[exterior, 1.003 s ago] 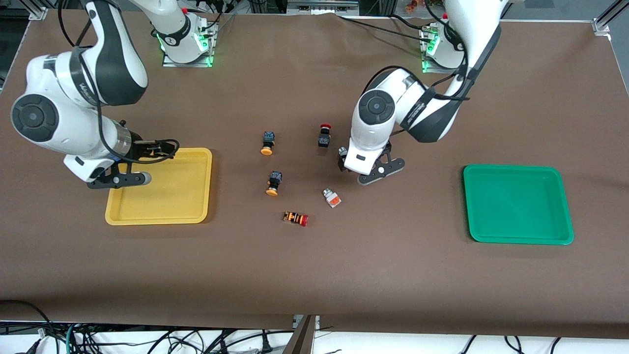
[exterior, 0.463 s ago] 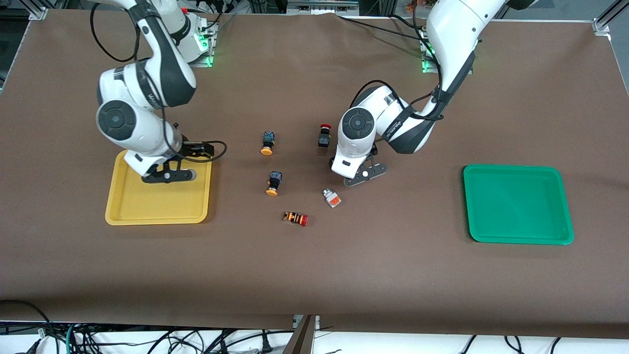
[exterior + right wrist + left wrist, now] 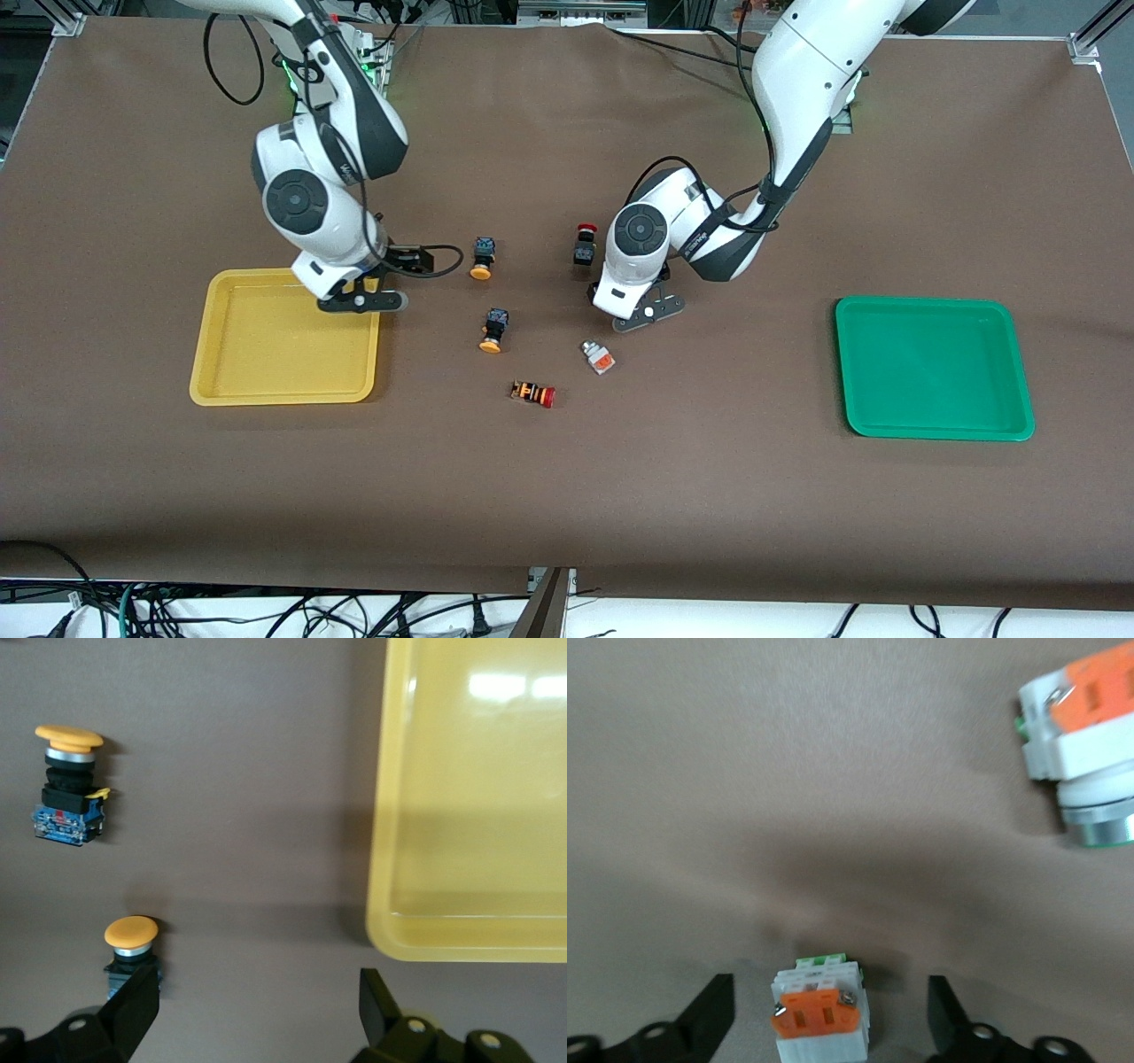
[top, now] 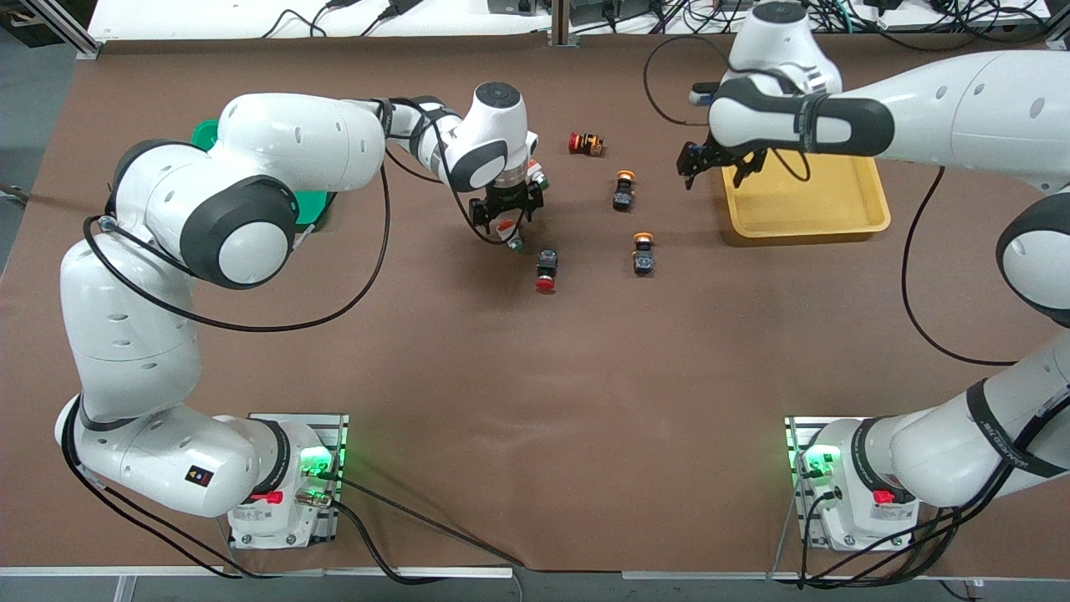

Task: Place green and yellow buttons in trays
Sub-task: 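Close both grippers on the white button and the yellow button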

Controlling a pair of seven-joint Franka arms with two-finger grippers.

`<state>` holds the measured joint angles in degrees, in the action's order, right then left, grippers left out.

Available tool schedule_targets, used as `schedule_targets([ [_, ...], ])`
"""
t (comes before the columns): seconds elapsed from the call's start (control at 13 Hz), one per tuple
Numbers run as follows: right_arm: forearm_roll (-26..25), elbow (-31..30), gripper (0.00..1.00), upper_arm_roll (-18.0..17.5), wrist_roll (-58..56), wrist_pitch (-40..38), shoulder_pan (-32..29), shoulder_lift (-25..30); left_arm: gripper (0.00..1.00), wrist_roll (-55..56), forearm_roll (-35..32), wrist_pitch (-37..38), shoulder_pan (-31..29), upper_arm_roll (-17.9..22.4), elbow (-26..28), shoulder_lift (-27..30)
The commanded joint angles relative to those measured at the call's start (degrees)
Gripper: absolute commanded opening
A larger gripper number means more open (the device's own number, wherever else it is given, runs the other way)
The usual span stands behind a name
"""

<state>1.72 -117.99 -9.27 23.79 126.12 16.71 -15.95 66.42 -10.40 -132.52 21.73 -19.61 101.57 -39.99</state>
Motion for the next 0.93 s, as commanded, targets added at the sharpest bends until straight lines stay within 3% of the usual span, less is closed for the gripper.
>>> schedule_targets([
  [0.0,0.7,-1.9,1.0,-3.4,5.8,3.6,-0.1,-0.8,0.38,1.2,-1.6,-1.1,1.2,0.4,1.4,1.3],
  [0.08,0.7,-1.9,1.0,-4.4,7.6,4.2,0.3,-1.4,0.23,1.2,-1.6,-1.1,1.3,0.4,1.4,1.3],
  [0.23,0.7,-2.2,1.0,-4.8,9.3,5.7,1.7,-2.8,0.18,1.2,-1.6,-1.1,1.3,0.4,1.4,1.4],
  [0.46,0.7,-4.6,1.0,-4.9,11.9,10.2,3.3,-4.1,0.16,1.1,-1.6,0.3,1.0,0.3,1.4,2.4],
  [0.85,0.7,-4.9,1.0,-5.1,17.2,14.7,6.1,-7.5,0.15,-7.5,-1.6,11.8,-3.0,0.5,0.1,9.6],
])
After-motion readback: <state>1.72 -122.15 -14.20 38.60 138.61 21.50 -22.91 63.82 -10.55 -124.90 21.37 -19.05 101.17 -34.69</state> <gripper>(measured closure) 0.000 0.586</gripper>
